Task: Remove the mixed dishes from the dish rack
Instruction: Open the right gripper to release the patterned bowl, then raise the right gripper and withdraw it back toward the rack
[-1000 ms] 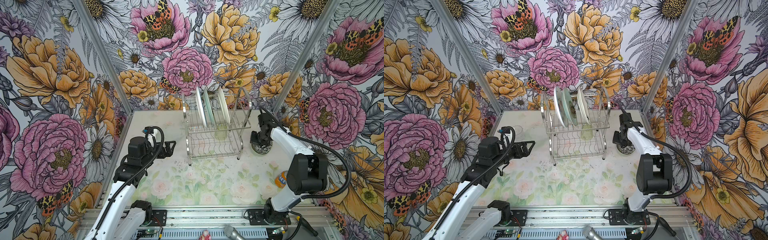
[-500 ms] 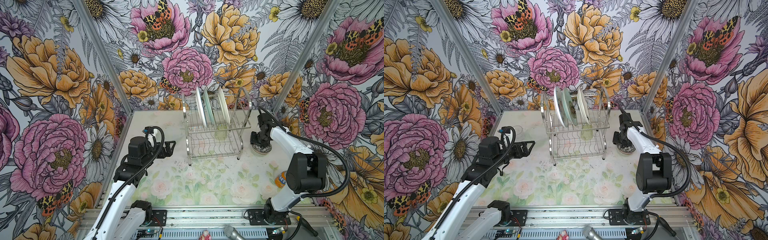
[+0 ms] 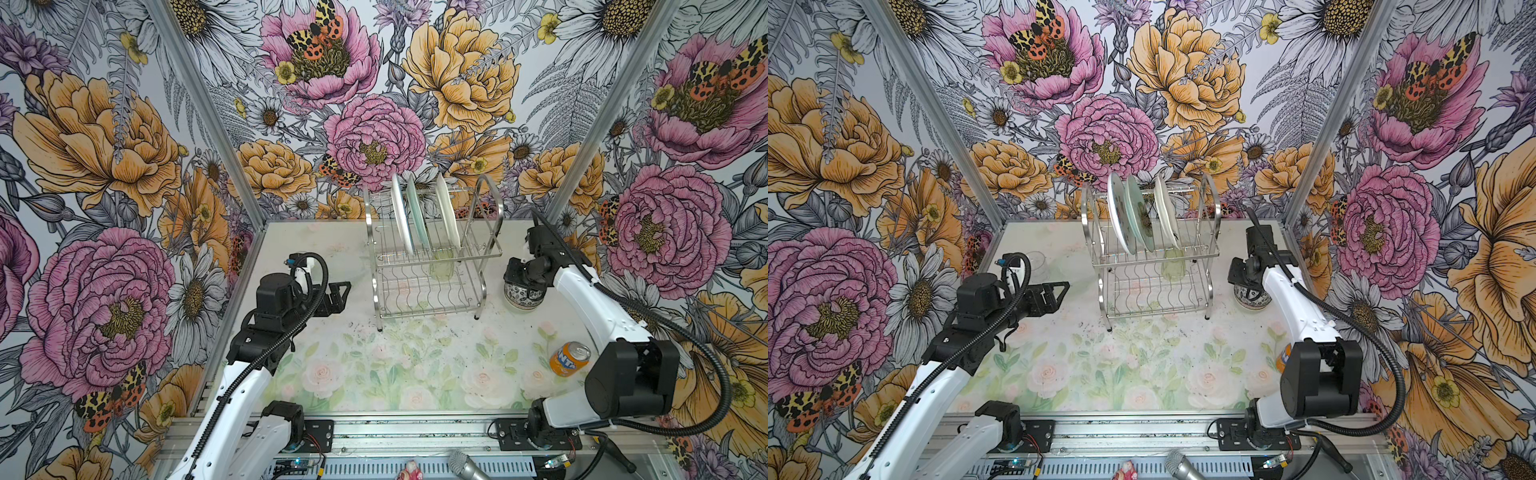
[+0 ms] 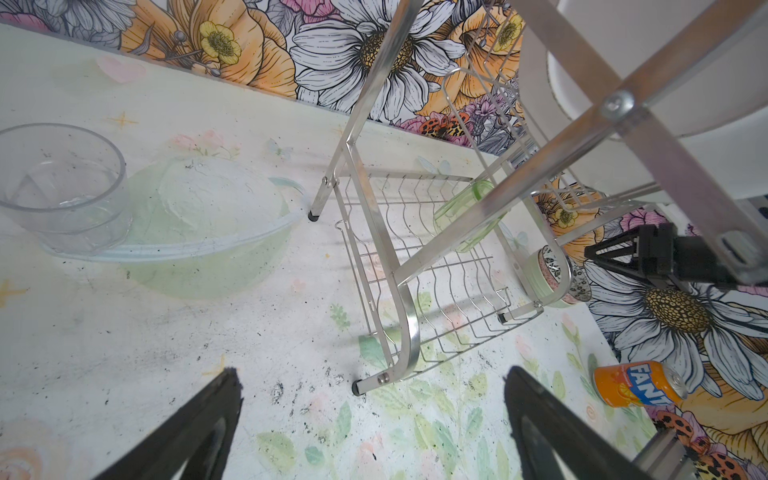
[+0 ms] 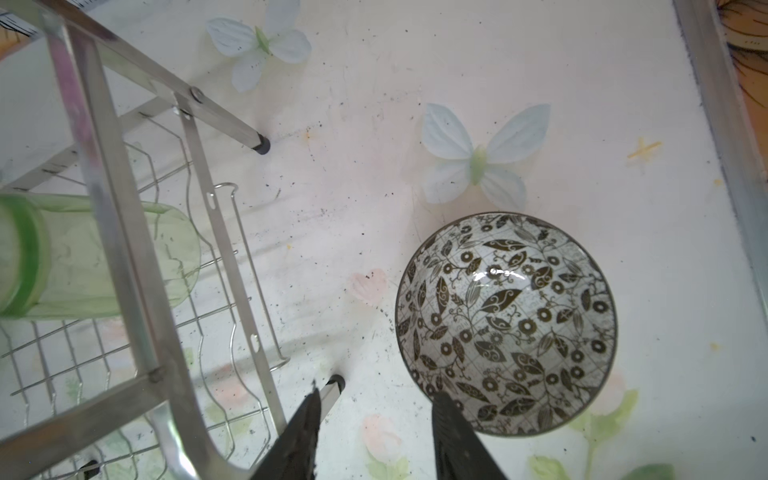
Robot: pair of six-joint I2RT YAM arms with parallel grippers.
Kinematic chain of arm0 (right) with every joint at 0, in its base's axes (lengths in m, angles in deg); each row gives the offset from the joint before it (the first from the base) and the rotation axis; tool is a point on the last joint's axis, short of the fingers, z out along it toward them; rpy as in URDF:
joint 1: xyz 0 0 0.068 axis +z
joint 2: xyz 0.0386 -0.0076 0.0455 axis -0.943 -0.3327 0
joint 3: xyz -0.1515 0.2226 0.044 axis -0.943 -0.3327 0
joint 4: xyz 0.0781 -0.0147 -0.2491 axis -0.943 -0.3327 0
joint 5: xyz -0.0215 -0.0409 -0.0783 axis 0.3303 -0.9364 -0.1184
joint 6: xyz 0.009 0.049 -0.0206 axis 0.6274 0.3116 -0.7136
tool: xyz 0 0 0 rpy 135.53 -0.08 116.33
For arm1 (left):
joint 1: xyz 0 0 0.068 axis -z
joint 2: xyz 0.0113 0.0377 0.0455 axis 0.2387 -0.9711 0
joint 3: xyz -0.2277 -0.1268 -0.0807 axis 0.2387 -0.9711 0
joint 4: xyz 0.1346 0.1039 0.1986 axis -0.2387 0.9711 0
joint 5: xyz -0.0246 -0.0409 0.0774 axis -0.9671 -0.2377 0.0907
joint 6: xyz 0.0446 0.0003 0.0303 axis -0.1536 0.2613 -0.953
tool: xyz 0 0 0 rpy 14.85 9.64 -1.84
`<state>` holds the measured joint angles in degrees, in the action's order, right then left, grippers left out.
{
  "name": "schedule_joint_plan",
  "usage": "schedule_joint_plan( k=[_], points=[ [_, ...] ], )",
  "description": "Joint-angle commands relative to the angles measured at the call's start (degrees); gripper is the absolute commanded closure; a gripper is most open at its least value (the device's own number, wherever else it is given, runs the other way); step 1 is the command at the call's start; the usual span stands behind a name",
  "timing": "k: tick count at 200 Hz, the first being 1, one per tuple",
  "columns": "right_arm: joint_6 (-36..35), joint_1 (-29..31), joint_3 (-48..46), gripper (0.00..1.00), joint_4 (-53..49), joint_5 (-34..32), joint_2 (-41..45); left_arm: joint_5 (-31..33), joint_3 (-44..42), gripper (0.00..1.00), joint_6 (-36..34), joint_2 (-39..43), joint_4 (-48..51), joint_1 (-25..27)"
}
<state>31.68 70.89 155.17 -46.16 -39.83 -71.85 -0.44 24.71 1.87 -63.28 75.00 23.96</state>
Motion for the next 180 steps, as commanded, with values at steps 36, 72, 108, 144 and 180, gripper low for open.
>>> schedule_joint_plan(
  k=[36, 72, 108, 144, 180],
  points=[
    [2.5, 0.5, -11.3, 0.42, 6.7, 6.7, 14.4, -0.9, 0.0, 0.01, 2.2, 1.7, -1.1, -0.4],
    [4.7, 1.8, -17.6, 0.15, 9.9, 11.6, 22.1, -0.4, -0.6, 0.01, 4.3, 4.1, -1.0, 0.2],
    [8.8, 7.0, -18.3, 0.01, 10.4, 6.1, 24.6, -1.1, 0.3, 0.01, 6.4, 3.9, -0.8, 1.5],
    [9.4, 13.7, -18.8, 0.01, 11.8, 0.7, 26.4, 0.8, 1.1, 0.01, 8.1, 4.3, -0.7, 4.2],
    [12.3, 19.2, -23.5, 0.01, 17.1, -0.7, 30.4, 4.4, 0.8, 0.01, 9.4, 4.5, -0.8, 7.5]
  ],
)
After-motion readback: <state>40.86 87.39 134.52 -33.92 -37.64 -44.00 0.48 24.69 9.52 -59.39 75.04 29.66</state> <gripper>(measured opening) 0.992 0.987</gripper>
